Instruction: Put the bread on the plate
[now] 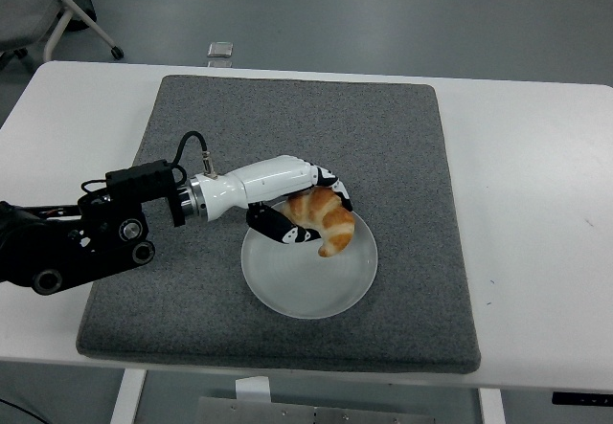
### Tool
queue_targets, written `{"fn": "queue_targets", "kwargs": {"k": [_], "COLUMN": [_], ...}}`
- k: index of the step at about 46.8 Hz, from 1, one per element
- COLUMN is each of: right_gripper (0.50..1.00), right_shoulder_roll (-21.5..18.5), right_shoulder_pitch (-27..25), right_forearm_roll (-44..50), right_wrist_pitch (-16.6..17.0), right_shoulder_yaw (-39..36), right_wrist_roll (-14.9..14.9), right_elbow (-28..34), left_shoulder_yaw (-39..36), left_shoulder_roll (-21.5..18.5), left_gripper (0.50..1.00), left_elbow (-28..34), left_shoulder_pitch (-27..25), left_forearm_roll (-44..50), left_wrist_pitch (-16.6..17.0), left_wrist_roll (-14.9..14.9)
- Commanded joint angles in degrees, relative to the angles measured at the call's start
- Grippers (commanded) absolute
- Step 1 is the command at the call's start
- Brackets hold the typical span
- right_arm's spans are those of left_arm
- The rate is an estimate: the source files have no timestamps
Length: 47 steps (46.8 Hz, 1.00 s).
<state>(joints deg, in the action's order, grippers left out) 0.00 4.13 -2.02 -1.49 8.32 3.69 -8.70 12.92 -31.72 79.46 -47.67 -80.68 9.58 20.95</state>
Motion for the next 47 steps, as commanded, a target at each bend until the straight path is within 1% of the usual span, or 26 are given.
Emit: {"fn": "queue_targets", "kwargs": {"k": [1, 17, 24, 41, 47], "right_gripper": [0.93, 0.93, 0.93, 0.93, 0.93], "right_shoulder_roll": [0.0, 0.0, 0.0, 0.0, 0.0], "right_shoulder_pitch": [0.0, 0.0, 0.0, 0.0, 0.0], "right_forearm_roll": [0.0, 0.0, 0.0, 0.0, 0.0], "right_wrist_pitch": [0.0, 0.0, 0.0, 0.0, 0.0], "right_shoulder_yaw": [0.0, 0.0, 0.0, 0.0, 0.0], "right_wrist_roll": [0.0, 0.0, 0.0, 0.0, 0.0], "right_elbow": [0.0, 0.0, 0.0, 0.0, 0.0], "left_shoulder_yaw": [0.0, 0.1, 0.1, 0.1, 0.1], "left_shoulder_roll": [0.0, 0.1, 0.1, 0.1, 0.1], "left_gripper": [0.5, 0.5, 0.5, 0.5, 0.5], "left_elbow": [-0.1, -2.0, -2.6, -2.7, -2.7], "left_shoulder_pitch": [0.9, 4.1, 4.2, 5.0, 5.0], "left_forearm_roll": [-0.1, -0.4, -0.4, -0.2, 0.2], "left_wrist_pitch": [0.0, 0.6, 1.8, 1.9, 2.5], "left_wrist_roll": [0.1, 0.1, 0.1, 0.1, 0.1]}}
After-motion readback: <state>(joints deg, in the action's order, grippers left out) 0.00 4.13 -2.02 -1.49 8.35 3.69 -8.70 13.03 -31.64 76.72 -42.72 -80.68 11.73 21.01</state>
